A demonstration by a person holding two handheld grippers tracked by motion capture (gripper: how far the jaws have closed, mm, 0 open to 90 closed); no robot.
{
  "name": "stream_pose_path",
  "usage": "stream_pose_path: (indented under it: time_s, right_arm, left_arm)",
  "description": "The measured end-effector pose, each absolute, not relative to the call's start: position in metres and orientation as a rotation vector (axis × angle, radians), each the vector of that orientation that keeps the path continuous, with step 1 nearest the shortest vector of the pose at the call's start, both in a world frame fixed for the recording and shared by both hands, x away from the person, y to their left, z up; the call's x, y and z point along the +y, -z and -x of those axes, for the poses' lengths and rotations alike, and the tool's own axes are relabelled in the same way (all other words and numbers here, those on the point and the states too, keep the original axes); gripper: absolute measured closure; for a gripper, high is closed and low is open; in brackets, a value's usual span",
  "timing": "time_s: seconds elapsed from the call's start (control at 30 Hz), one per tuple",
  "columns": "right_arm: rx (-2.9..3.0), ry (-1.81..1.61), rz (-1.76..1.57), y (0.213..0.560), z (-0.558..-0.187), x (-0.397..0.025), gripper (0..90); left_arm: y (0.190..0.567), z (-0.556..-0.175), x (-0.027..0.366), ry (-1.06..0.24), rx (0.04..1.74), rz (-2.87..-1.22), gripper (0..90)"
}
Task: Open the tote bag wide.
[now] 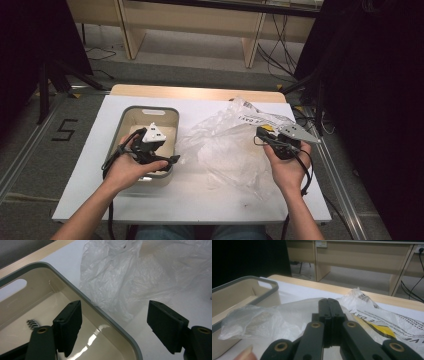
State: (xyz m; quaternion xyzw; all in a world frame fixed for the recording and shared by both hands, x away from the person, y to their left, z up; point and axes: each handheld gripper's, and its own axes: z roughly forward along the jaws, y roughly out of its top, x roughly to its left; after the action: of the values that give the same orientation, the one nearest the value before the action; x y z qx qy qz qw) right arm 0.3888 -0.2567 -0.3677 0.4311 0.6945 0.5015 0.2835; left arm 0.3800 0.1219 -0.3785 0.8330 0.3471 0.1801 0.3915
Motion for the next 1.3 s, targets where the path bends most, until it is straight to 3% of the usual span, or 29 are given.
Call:
stream_pose_path:
  time_s: [1.3]
  right_arm:
    - [1.861, -1.338, -1.155, 0.369, -0.388, -0.257, 90.0]
  left_arm:
    - [0.388, -0.402, 0.150, -0.552, 1.054, -2.104, 28.1]
